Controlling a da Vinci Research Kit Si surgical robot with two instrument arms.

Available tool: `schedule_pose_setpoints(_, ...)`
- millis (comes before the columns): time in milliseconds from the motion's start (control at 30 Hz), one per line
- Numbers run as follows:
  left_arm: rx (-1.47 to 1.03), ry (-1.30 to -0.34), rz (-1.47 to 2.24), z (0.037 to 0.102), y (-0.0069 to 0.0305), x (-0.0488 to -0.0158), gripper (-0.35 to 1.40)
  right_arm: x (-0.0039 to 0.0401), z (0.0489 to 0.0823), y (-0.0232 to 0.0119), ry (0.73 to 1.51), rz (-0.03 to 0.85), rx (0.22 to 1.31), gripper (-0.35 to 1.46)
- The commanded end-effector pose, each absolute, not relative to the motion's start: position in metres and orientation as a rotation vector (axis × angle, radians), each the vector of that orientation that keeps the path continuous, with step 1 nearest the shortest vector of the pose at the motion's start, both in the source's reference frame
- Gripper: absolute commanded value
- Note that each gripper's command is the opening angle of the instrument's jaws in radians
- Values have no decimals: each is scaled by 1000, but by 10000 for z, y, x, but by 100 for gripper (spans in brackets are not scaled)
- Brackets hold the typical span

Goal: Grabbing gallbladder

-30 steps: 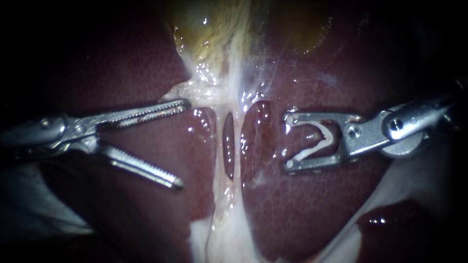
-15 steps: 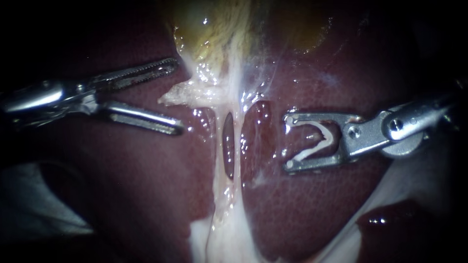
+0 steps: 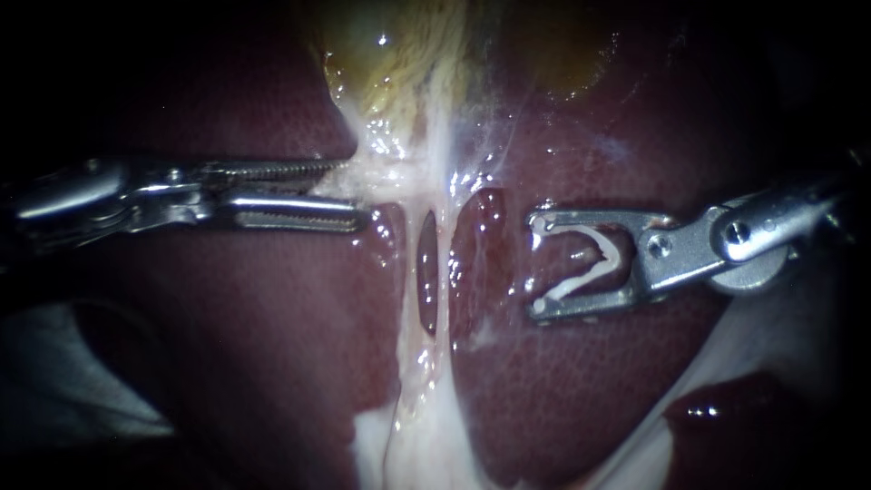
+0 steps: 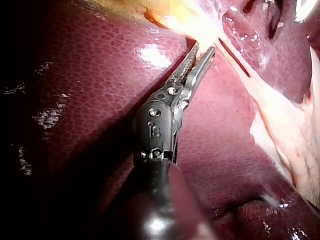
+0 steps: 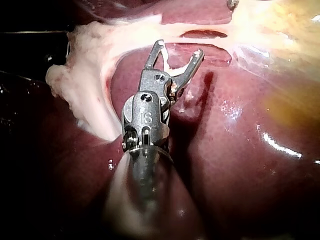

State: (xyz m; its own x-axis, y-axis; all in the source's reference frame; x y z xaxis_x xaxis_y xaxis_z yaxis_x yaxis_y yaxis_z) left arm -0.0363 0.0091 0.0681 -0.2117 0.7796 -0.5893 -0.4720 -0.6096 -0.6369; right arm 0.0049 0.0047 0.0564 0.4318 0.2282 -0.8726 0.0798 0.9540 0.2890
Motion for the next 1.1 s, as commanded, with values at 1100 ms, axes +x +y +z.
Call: schedule_pose_setpoints(1100, -1122, -513, 1836, 593, 140, -318, -35, 49, 564, 47, 1125, 94, 307, 50)
